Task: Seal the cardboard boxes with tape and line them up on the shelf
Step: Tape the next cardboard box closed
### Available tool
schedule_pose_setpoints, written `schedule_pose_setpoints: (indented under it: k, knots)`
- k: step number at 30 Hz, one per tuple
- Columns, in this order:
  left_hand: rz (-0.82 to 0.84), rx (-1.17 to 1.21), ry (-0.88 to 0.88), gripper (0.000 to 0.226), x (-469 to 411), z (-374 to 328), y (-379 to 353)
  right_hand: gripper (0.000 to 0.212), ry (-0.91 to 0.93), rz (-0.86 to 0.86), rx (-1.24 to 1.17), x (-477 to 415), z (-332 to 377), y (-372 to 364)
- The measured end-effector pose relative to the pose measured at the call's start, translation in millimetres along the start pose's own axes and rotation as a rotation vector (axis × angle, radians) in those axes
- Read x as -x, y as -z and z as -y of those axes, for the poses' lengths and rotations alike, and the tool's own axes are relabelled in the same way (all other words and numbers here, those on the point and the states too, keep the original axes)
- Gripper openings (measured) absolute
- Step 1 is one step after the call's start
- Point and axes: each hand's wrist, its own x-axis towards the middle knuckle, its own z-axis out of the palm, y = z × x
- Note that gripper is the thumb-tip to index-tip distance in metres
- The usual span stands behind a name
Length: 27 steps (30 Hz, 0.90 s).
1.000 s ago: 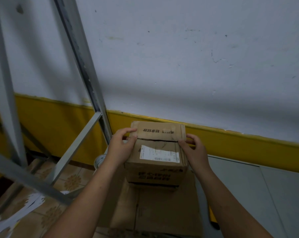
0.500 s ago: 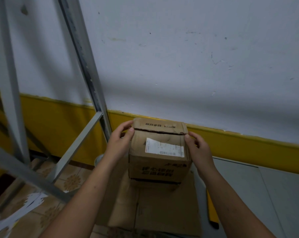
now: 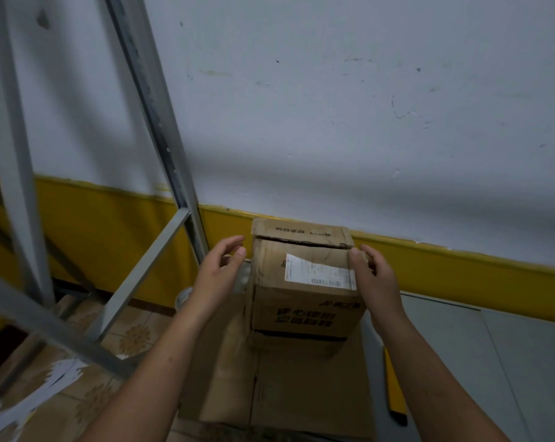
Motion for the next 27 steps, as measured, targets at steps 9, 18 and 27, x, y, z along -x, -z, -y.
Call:
schedule_pose_setpoints:
  k: [9,18,27]
  knots:
    - [0.025,-0.657,0.288,0.035,1.5,102.4,40.4,0.032,-0.016,-0.038,-0.112,8.2,-2.6,15.2]
    - [0.168,-0.941,0.442,0.030,8.3,138.1,34.1,0.061,-0.093,-0.002,-0.129,13.3,-16.6,13.8]
    - [0.144,-0.884,0.372,0.024,20.9,141.3,40.5,0.040,-0.131,-0.010,-0.140,16.3,-16.6,10.2]
